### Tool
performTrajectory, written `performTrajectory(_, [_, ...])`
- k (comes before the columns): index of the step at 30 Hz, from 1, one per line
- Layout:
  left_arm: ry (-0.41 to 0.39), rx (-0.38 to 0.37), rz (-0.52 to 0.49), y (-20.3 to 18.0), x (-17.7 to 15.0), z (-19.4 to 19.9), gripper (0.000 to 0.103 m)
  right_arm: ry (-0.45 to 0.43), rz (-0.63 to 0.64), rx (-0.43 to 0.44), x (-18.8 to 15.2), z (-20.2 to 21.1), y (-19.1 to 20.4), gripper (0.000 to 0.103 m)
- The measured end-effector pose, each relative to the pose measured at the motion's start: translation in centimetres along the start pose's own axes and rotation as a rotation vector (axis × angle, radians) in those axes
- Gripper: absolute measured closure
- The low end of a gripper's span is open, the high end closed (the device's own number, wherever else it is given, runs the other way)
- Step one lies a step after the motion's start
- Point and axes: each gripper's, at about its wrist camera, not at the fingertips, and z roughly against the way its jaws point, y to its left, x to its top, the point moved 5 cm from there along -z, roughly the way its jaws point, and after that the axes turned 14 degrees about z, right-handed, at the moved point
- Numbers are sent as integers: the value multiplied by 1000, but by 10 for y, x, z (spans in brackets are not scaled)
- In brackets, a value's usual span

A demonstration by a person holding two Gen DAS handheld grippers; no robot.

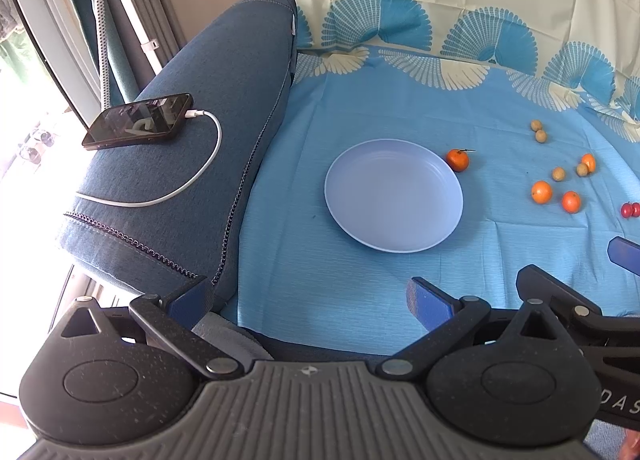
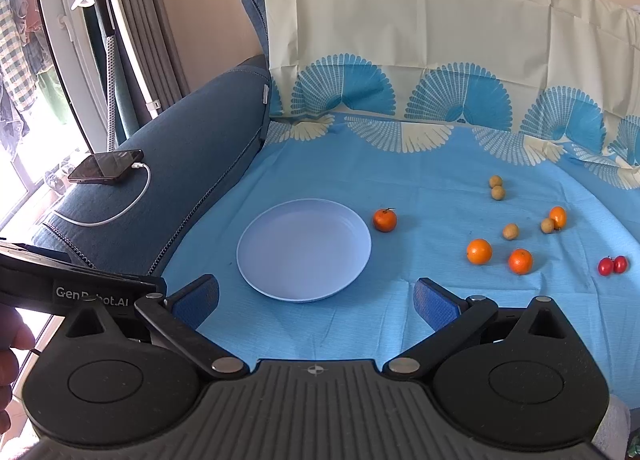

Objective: Organize fruits

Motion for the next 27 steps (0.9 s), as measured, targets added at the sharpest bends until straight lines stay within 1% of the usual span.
performTrajectory(6, [4, 0, 0, 1, 0, 0, 0, -2, -3, 3, -1, 0, 0, 0])
performTrajectory(12, [4, -2, 1, 2, 0, 0, 0, -3, 9, -13, -1, 0, 0, 0])
performTrajectory(27, [4, 0, -2, 1, 0, 1, 0, 3, -4, -4, 0, 2, 0, 0])
